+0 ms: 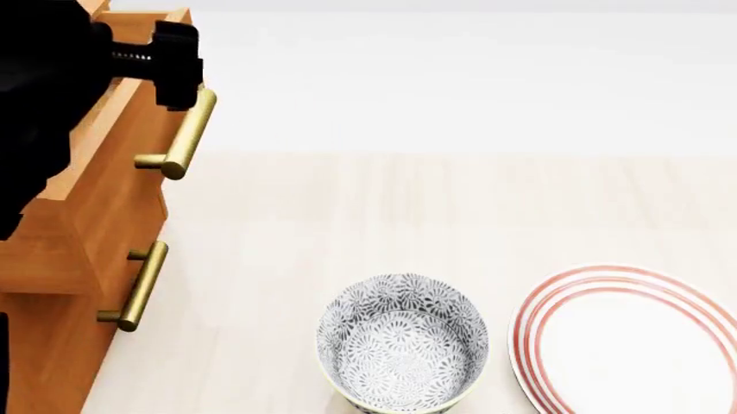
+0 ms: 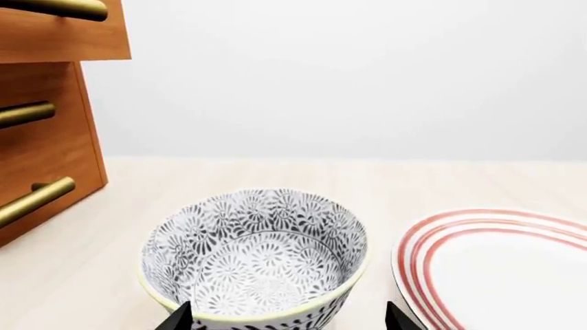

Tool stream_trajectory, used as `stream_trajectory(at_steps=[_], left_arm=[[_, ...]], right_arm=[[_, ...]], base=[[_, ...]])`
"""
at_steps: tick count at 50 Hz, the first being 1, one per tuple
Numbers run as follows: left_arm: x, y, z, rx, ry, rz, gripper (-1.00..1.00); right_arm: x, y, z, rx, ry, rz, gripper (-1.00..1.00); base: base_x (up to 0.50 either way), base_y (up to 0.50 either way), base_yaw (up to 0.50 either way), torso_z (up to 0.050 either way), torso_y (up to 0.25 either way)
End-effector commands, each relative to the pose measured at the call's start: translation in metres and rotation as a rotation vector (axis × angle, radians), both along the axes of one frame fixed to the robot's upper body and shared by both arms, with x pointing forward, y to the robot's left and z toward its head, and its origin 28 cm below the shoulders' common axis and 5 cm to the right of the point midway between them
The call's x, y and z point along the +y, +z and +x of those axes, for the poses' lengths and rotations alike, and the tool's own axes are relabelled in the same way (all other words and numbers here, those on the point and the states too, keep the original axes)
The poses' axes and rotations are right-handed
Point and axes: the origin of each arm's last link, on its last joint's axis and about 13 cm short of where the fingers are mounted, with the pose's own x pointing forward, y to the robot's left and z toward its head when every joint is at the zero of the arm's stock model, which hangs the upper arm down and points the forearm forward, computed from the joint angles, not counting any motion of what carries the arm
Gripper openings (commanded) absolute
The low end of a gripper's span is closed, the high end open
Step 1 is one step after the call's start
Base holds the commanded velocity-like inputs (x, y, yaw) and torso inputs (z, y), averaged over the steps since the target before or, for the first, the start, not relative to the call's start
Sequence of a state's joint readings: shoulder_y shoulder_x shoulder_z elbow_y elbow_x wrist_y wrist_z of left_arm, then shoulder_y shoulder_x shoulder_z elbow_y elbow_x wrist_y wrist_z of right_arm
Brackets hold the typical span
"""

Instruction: Open the top drawer of the cabinet.

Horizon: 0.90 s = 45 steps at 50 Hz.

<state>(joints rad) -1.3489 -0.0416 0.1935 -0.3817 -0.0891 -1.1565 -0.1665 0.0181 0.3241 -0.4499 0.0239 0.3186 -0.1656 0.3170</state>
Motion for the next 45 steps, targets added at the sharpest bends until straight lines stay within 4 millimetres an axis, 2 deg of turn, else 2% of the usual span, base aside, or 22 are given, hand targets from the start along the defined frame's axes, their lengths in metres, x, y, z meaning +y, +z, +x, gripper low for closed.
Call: stream_trajectory(at_steps=[1,22,45], left_arm=[[-0.003,0.004,0.004,0.032,-0.028,-0.113,1.0],[-0.008,0.012,0.005,0.103,-0.033,-0.259,1.0],[-0.004,0.021,0.014,0.163,0.053,-0.469,1.0]], right_arm=[[0.001,0.002,0.004,-0.015,-0.004,0.009,1.0],[0.0,0.002,0.003,-0.014,-0.003,0.008,1.0],[0.0,0.001,0.003,-0.011,-0.001,0.006,1.0]], base=[[0.0,0.0,0.0,0.0,0.0],[0.0,0.0,0.0,0.0,0.0],[0.0,0.0,0.0,0.0,0.0]])
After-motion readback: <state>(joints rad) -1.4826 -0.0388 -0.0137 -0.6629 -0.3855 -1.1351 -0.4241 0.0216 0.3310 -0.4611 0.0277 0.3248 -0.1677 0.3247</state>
